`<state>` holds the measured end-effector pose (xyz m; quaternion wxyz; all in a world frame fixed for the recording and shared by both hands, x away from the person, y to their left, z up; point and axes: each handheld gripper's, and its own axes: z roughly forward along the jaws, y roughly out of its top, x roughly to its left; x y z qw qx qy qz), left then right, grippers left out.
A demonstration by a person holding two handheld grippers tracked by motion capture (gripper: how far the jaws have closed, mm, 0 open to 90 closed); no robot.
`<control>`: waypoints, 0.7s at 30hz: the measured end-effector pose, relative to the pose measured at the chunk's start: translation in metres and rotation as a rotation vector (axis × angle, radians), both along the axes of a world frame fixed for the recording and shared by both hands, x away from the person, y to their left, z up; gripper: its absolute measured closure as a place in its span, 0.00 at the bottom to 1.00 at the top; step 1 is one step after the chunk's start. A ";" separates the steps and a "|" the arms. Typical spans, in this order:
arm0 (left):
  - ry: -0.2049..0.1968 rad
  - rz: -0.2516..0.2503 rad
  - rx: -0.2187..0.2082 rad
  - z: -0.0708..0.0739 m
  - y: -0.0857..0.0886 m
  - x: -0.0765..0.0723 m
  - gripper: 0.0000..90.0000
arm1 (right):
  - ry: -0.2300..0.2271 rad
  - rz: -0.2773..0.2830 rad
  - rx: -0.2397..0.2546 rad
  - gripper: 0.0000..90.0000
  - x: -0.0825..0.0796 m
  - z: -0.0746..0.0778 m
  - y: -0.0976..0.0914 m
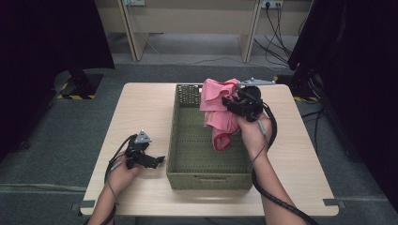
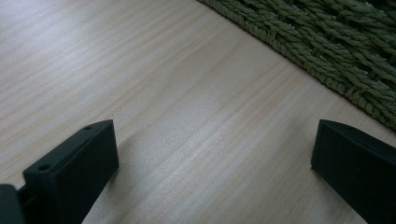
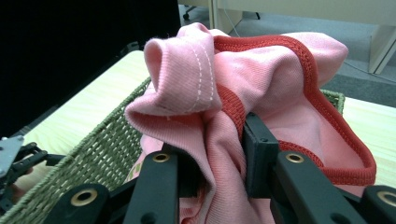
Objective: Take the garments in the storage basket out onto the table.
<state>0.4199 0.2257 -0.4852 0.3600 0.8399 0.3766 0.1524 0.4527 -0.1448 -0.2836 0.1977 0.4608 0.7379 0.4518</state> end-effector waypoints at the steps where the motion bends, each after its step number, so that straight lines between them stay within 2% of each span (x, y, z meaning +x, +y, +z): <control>1: 0.000 0.000 0.000 0.000 0.000 0.000 0.00 | 0.000 -0.001 0.010 0.79 0.000 0.003 -0.004; 14: 0.000 0.000 0.000 0.000 0.000 0.000 0.00 | -0.040 -0.013 0.013 0.79 -0.007 0.016 -0.014; 21: 0.000 0.000 0.000 0.000 0.000 0.000 0.00 | -0.073 -0.022 0.042 0.79 -0.013 0.022 -0.026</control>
